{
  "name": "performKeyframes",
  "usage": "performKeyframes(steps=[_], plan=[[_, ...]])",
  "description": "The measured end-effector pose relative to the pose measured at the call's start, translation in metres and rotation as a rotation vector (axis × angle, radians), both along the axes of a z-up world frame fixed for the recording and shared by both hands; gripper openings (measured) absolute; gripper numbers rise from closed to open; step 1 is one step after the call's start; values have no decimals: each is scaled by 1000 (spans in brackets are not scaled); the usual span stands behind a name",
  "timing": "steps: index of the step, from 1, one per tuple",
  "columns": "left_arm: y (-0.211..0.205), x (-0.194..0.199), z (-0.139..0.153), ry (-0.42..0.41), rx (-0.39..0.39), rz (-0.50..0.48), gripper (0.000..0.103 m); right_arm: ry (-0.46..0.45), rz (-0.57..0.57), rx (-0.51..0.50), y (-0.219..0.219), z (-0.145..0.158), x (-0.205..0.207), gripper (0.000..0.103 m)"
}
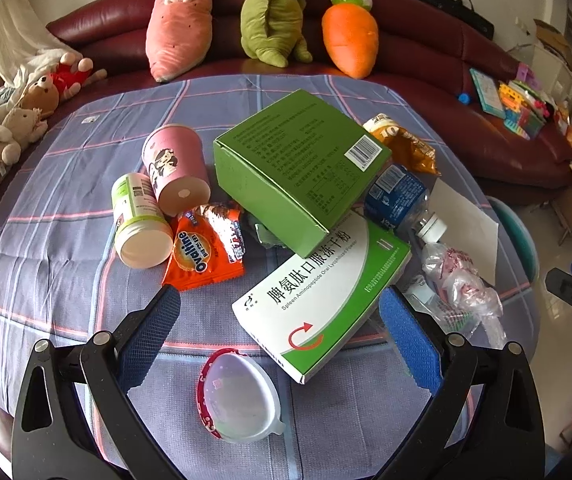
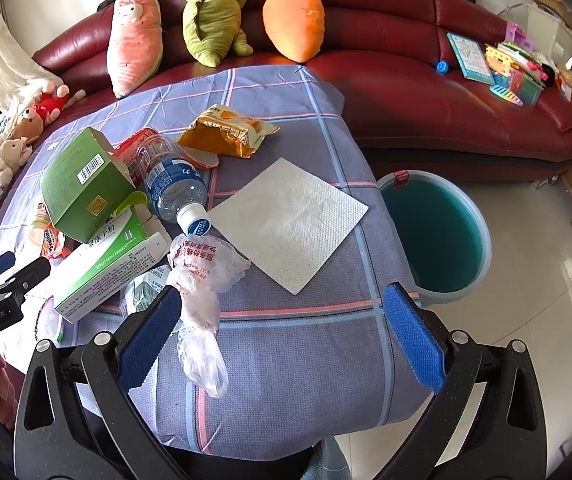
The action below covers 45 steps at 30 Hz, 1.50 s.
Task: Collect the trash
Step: 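Move the left tool toward the white-and-green medicine box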
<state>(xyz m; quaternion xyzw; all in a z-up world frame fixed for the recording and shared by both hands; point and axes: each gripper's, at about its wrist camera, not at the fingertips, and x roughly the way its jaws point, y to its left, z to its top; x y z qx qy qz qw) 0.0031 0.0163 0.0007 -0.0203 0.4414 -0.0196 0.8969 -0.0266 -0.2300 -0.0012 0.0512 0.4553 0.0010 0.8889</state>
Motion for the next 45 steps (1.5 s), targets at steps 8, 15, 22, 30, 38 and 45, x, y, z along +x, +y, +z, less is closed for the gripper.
performKeyframes(steps=[8,15,22,30,38,45], plan=[[12,2,-5,23,-25,18,99,15,15,1,8,-5,6,97],[10,3,-7,35,-24,2,99,20,17,0,9,-5,7,97],[9,2,-7,36,-28,-9,99,19,18,-3,10,-4,9,97],[8,2,-8,43,-31,-21,99,24,27,-9,14,-2,12,97],[6,4,-14,62,-24,-91,99,29,33,-13,17,-3,12,97],[-2,8,-35,128,77,-310,99,37,26,-11,17,-6,14,97]])
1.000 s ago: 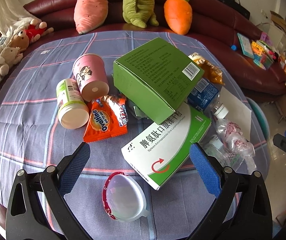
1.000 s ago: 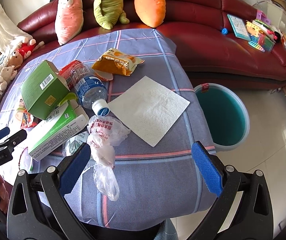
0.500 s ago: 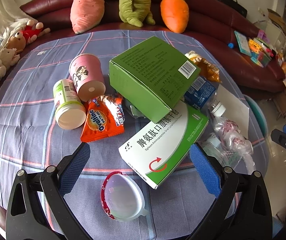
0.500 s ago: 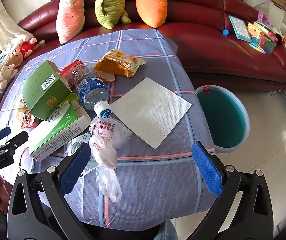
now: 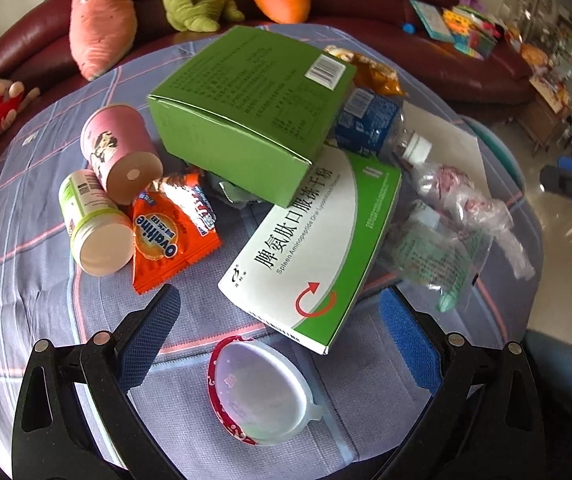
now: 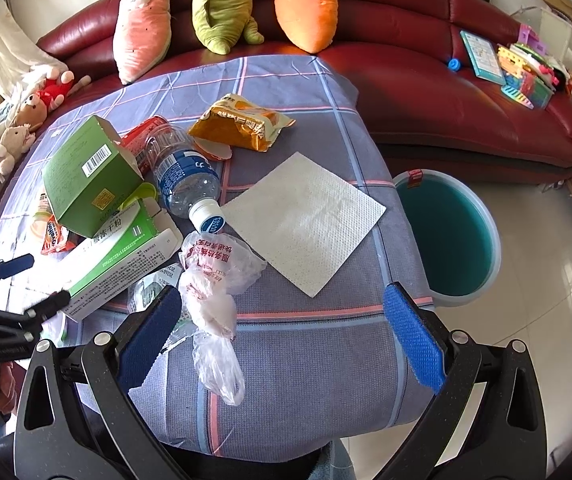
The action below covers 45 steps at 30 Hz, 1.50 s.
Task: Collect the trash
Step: 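Move the left tool toward the white-and-green medicine box, then grasp the white-and-green medicine box with the left tool and lift it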
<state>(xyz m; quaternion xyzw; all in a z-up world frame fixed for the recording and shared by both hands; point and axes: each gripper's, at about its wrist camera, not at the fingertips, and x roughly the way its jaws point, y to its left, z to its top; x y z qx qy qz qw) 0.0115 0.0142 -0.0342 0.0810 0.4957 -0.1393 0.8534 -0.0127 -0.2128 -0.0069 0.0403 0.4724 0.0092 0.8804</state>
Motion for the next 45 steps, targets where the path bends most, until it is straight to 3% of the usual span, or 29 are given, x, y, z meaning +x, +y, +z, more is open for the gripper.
performKeyframes(steps=[5,9,16,18,22,30,34,38,45], plan=[[-8,10,-11,20,26,-90,99,21,-1,3,1,-6,5,97],[-8,25,-21,44,31,-97,99,36,1,-6,2,-10,10,97],[-5,41,-40,126,-52,-105,99,53,-6,2,2,-14,20,97],[-3,39,-40,118,-90,-115,88,57,3,5,4,-16,23,97],[0,22,-34,94,-110,-137,83,67,21,4,7,-19,30,97],[-24,38,-40,111,-51,-100,90,81,32,15,12,-21,35,97],[-32,38,-44,95,-47,-93,87,80,35,12,11,-19,35,97],[-28,23,-35,91,-90,-94,79,77,32,20,7,-16,36,97],[-18,-9,1,46,-164,-99,75,60,48,43,9,-8,32,97]])
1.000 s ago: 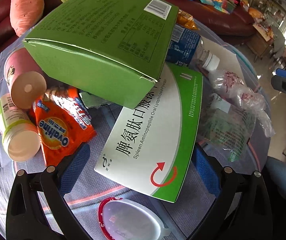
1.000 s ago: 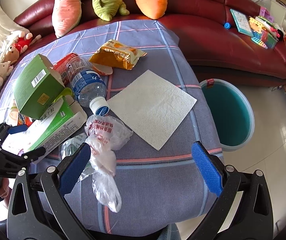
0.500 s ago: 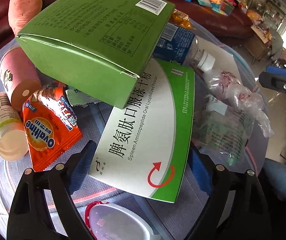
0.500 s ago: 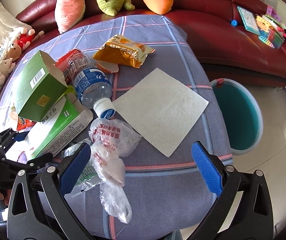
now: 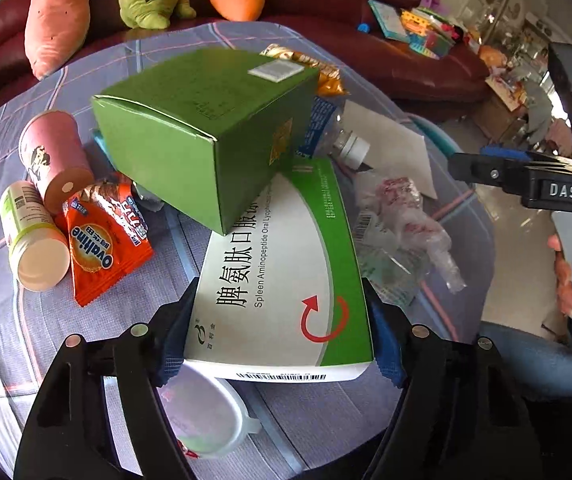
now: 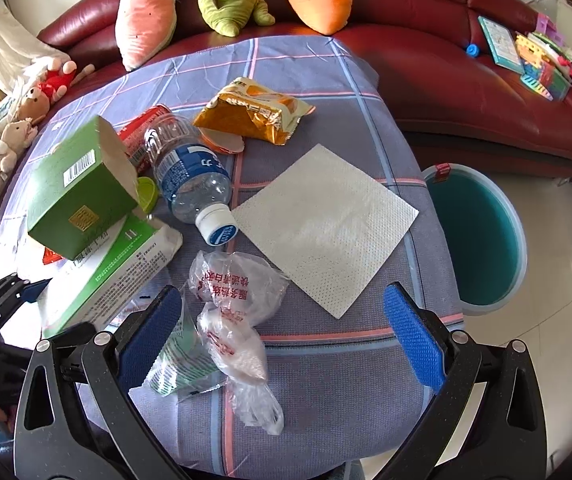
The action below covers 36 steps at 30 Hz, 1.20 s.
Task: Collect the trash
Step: 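Grasp the white-and-green medicine box with the left tool and lift it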
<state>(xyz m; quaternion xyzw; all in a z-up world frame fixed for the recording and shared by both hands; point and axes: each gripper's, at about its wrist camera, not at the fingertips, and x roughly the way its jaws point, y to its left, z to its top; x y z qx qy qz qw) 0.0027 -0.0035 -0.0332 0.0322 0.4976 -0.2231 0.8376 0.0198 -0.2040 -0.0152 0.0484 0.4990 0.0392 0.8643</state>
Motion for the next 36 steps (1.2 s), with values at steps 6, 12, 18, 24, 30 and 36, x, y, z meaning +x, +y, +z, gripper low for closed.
performKeyframes(steps=[6,12,18,24,30,36], plan=[[-1,-10,7,8,19,-12,75,-26,-1,22,-4,8,-11,97],[-11,15,-22,117,77,11,78,-35,-26,38,-16,10,-19,97],[-28,30,-40,144,151,12,89,-13,-41,54,-21,2,-16,97],[-29,24,-31,97,137,18,75,9,-22,48,-18,-6,-10,97],[-10,0,1,31,89,27,73,14,-4,48,-14,-4,-2,97],[26,-19,38,-21,7,103,73,11,16,52,-9,3,2,97]])
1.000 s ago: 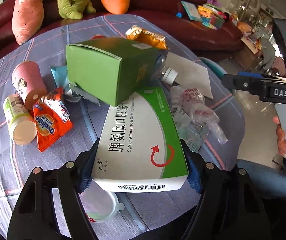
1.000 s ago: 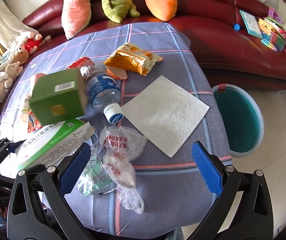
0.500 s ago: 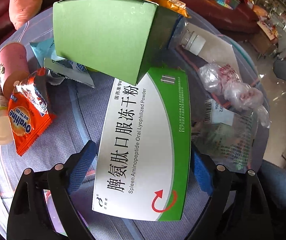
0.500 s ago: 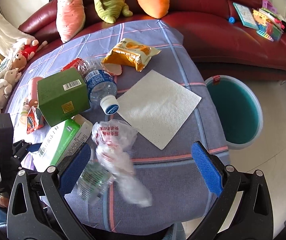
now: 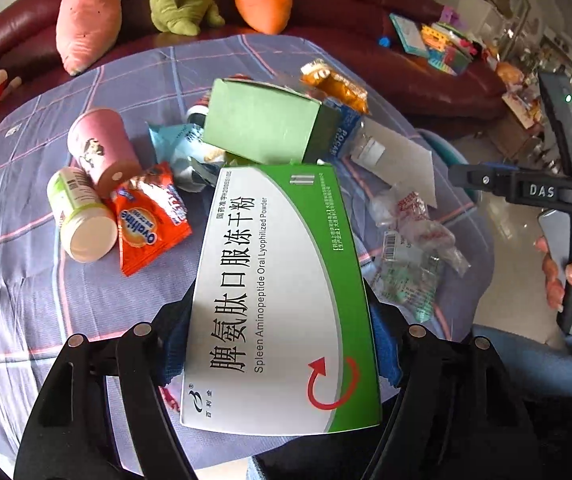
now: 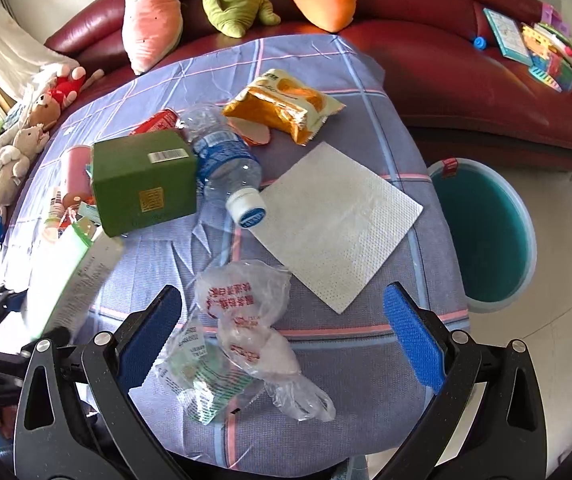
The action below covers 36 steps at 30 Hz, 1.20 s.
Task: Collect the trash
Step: 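Grasp the white-and-green medicine box with the left tool and lift it, then grasp the clear water bottle with the right tool while the left tool holds the box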
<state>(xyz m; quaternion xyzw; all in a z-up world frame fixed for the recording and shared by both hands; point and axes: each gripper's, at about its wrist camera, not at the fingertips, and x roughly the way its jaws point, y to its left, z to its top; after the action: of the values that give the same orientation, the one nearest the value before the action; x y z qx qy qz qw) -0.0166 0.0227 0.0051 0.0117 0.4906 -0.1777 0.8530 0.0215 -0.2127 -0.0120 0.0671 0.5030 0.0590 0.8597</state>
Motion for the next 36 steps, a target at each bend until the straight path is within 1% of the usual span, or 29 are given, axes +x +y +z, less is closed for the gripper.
performKeyframes(steps=[5,8,11,14,17,18,19,20,21,23,26,29,33,36], plan=[[23,2,36,-76,-77,73,73,-6,6,8,-1,8,6,97],[26,18,50,-105,-102,98,73,-12,12,1,-1,13,12,97],[27,41,56,-115,-119,112,73,-2,21,14,-2,13,25,97],[22,70,54,-109,-127,116,73,7,36,25,0,15,48,97],[12,95,40,-81,-112,107,73,6,69,20,8,15,74,96],[10,101,33,-67,-109,108,74,13,79,27,11,14,81,90],[10,108,26,-53,-99,114,74,37,95,43,16,9,94,86],[10,112,21,-47,-86,121,74,55,107,54,19,6,102,80],[11,115,16,-46,-76,127,74,74,120,56,23,2,113,78],[17,123,7,-32,-67,140,74,96,139,37,31,-6,128,78],[30,132,-2,-5,-75,159,74,147,188,51,43,-19,150,78],[38,136,-7,4,-67,167,74,188,236,16,60,-32,172,78],[47,140,-11,16,-64,181,75,259,296,31,80,-48,190,78],[53,145,-14,24,-64,194,76,275,318,30,91,-55,198,78]])
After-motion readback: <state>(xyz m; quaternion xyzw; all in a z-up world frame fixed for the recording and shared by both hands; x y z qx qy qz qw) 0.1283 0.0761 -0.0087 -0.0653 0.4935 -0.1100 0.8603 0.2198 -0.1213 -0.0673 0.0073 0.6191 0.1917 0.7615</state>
